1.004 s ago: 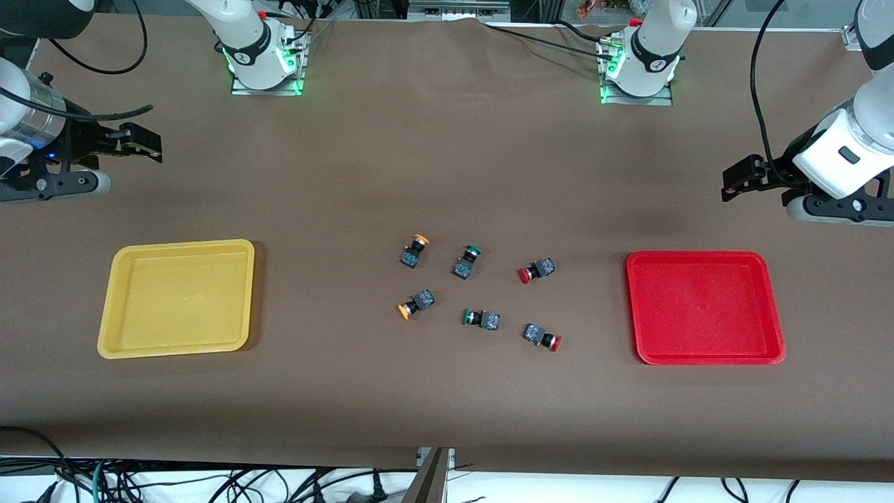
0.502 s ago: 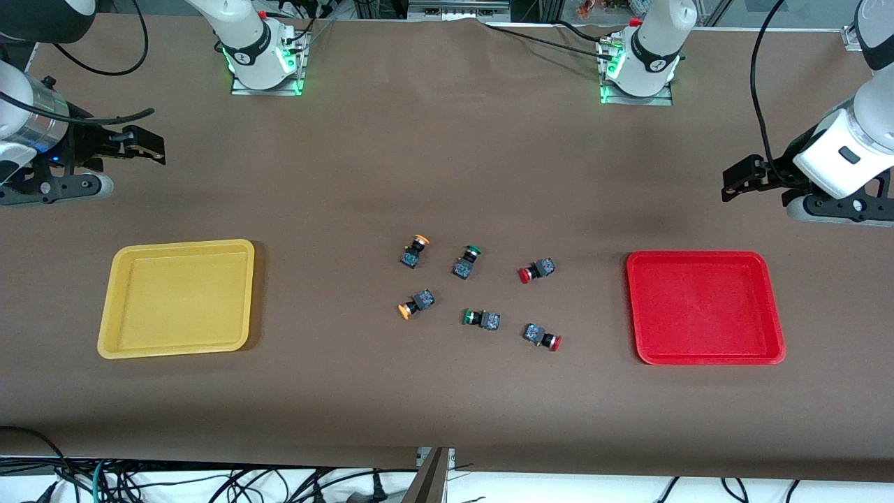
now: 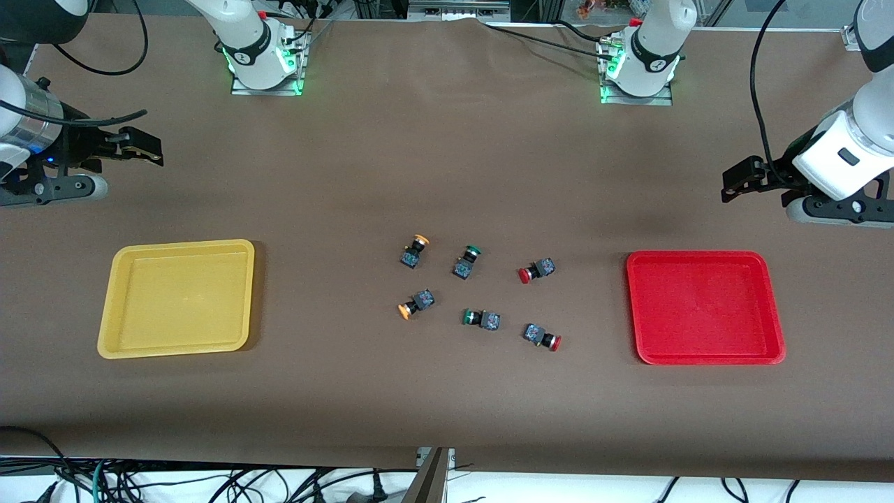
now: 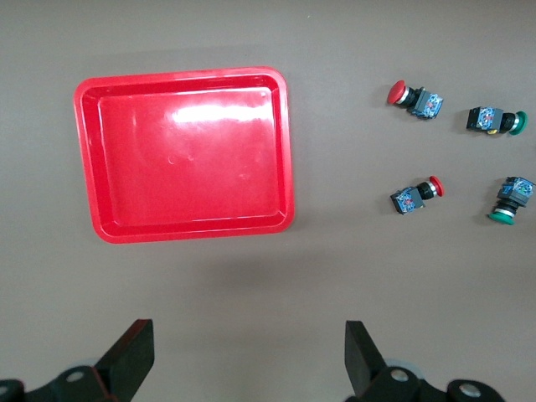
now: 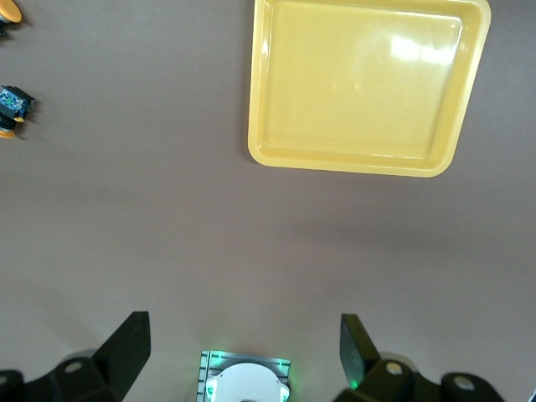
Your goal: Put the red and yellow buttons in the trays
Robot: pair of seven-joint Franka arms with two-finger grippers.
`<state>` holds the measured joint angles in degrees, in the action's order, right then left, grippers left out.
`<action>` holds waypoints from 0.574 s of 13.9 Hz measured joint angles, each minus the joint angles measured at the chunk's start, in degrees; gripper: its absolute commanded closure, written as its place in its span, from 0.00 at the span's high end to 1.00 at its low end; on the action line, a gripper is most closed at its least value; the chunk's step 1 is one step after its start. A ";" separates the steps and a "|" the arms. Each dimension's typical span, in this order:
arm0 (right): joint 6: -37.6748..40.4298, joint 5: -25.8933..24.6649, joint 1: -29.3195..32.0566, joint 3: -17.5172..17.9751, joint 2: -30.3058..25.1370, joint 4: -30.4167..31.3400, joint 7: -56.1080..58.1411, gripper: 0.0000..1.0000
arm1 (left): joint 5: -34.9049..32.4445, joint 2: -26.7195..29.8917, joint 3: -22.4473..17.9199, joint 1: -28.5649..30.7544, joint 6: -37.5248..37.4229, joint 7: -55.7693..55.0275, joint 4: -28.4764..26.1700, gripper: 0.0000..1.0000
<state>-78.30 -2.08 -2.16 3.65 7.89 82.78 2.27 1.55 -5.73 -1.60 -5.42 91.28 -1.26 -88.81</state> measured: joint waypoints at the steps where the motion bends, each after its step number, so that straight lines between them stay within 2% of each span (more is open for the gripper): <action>1: -0.21 0.00 0.00 0.00 0.04 0.00 0.00 1.00 | 0.00 -0.16 0.00 0.00 0.03 0.00 0.00 1.00; 4: -1.27 0.00 -0.02 0.05 1.03 0.02 0.00 1.00 | 0.00 -0.23 0.00 0.00 0.12 0.00 0.00 1.00; 8: -3.57 0.00 -0.35 0.33 5.20 0.02 -0.40 1.00 | 0.00 -0.51 0.04 -0.01 0.18 0.00 -0.01 1.00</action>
<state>-81.87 -2.09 -2.51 3.98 13.09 82.80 1.87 1.55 -6.24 -1.57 -5.43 91.46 -1.26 -88.82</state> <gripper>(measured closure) 0.000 0.000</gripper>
